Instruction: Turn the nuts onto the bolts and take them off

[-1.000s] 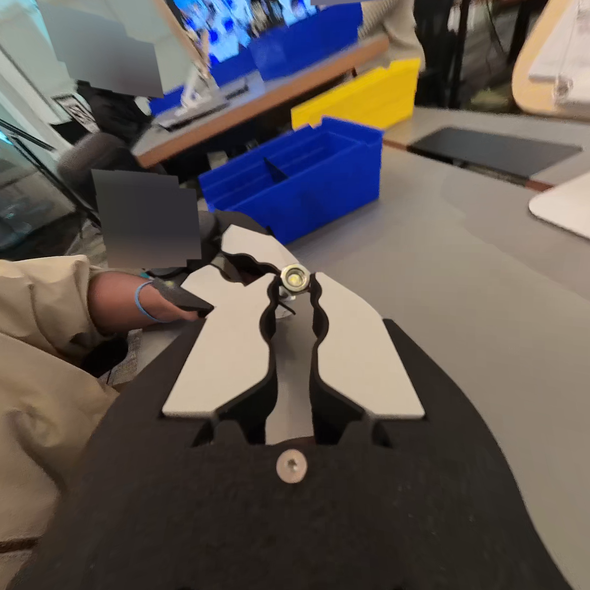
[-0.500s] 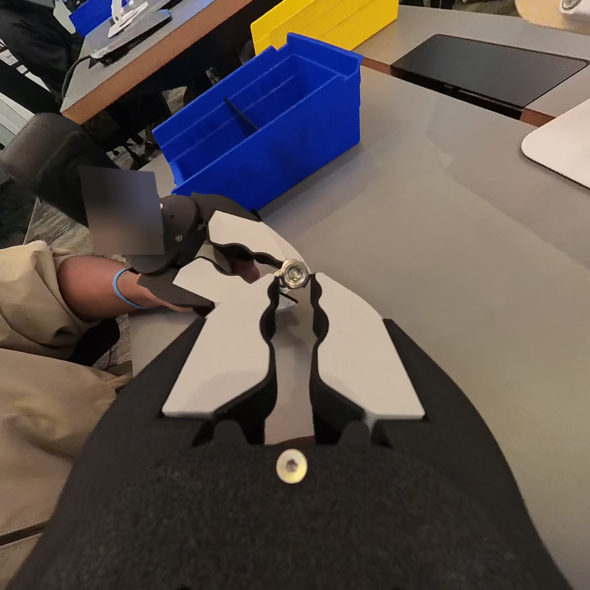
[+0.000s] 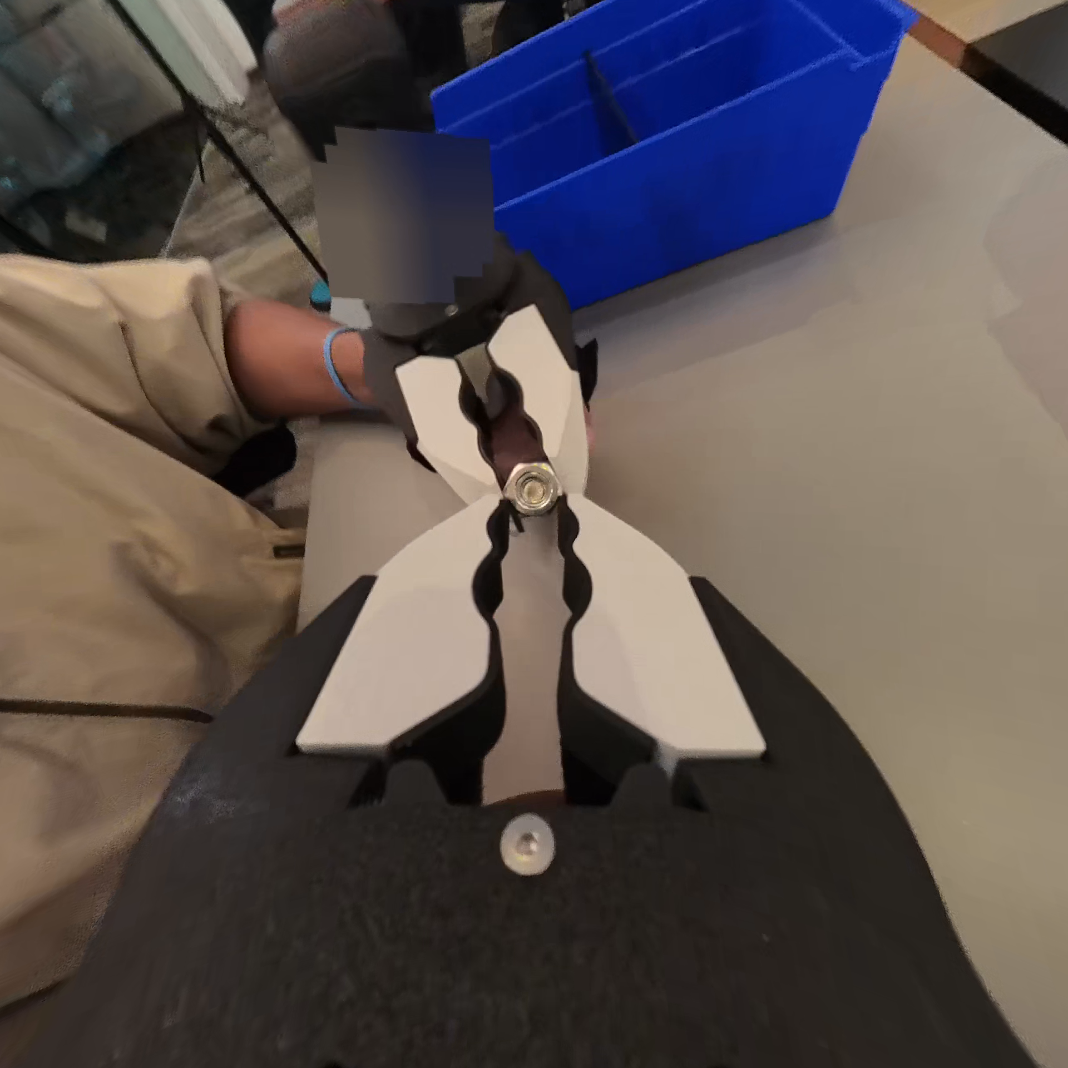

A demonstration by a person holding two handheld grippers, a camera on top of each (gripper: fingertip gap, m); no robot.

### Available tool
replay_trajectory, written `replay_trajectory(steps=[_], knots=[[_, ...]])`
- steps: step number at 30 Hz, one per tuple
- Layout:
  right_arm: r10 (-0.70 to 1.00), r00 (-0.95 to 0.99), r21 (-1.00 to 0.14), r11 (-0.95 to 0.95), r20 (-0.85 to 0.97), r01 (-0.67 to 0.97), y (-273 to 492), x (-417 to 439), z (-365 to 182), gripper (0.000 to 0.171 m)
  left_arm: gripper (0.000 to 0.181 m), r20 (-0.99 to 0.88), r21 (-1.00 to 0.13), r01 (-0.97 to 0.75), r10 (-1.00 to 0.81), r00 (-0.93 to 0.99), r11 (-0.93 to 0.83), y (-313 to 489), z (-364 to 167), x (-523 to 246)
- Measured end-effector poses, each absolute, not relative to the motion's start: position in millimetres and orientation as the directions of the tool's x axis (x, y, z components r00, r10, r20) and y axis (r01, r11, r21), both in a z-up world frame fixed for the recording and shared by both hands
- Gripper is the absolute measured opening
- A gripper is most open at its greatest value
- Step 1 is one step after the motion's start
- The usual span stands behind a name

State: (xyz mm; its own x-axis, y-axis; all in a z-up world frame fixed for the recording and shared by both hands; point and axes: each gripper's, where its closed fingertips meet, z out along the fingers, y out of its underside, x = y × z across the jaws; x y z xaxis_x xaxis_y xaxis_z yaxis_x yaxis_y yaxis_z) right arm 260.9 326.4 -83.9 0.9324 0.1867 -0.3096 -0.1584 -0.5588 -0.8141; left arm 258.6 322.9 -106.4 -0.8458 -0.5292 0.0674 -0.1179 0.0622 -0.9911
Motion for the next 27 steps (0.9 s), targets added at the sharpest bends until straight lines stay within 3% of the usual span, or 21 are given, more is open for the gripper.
replay_trajectory(steps=[4, 10, 27], knots=[[0.198, 0.937, -0.800, -0.589, -0.286, -0.120, 324.5, 260.0, -83.3, 0.016, 0.018, 0.102, -0.990, -0.137, -0.511, -0.854, 0.031, 321.3, -104.8, 257.4], [0.072, 0.909, -0.725, -0.631, -0.411, -0.277, 326.5, 270.0, -93.6, 0.016, 0.018, -0.067, -0.978, -0.076, -0.645, -0.761, 0.192, 327.6, -117.0, 271.3], [0.077, 0.896, -0.727, -0.617, -0.438, -0.302, 334.0, 269.4, -88.3, 0.022, 0.018, 0.027, -0.987, -0.119, -0.628, -0.778, 0.105, 326.2, -113.6, 270.6]])
